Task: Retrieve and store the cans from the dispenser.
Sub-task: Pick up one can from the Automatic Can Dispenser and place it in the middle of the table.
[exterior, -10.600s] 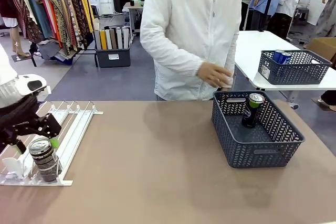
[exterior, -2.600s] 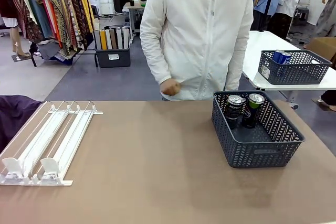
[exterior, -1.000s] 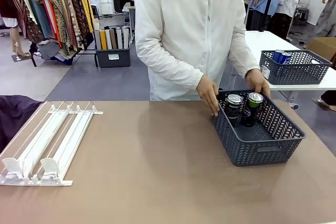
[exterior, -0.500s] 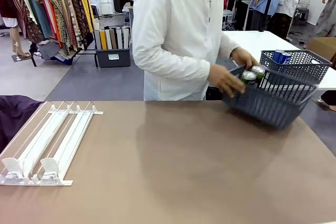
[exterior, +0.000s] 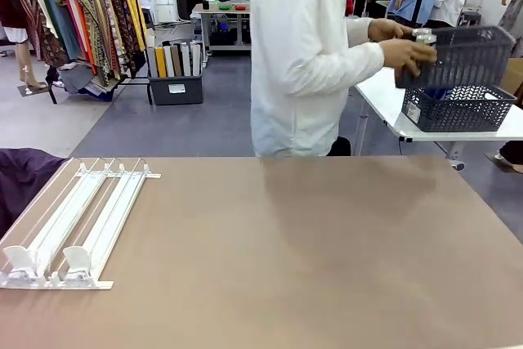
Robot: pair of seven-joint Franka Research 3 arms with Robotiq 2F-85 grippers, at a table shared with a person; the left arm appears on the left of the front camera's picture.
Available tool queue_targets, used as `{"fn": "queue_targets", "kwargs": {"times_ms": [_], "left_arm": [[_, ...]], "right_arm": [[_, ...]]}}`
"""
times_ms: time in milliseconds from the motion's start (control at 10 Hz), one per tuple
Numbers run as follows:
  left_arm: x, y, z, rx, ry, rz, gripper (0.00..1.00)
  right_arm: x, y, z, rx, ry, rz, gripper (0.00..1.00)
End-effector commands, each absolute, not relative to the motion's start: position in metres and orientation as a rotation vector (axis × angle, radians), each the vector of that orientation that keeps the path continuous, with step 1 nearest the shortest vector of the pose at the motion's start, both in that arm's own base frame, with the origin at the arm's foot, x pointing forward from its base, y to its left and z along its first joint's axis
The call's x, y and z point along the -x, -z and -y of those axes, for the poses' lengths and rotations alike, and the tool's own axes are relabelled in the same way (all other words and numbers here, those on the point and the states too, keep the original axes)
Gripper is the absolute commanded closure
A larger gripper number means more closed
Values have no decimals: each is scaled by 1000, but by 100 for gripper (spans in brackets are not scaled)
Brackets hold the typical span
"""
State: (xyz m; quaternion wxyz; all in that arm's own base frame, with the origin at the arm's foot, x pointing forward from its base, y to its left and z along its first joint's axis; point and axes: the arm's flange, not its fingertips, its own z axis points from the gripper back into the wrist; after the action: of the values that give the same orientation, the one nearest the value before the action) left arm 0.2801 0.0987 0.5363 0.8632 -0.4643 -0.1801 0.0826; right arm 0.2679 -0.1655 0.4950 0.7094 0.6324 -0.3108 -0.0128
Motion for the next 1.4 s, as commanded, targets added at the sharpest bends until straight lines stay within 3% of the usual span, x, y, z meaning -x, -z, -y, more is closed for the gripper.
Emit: {"fn": "queue_targets", "kwargs": {"times_ms": [0,1300], "left_arm": [[-281,-536,-97,985,-157,393,0],[-281,-536,-97,985,-157,393,0]], "right_arm": [[-271,-500,164,-1422,29,715,0],[-271,-500,164,-1422,29,715,0]]}}
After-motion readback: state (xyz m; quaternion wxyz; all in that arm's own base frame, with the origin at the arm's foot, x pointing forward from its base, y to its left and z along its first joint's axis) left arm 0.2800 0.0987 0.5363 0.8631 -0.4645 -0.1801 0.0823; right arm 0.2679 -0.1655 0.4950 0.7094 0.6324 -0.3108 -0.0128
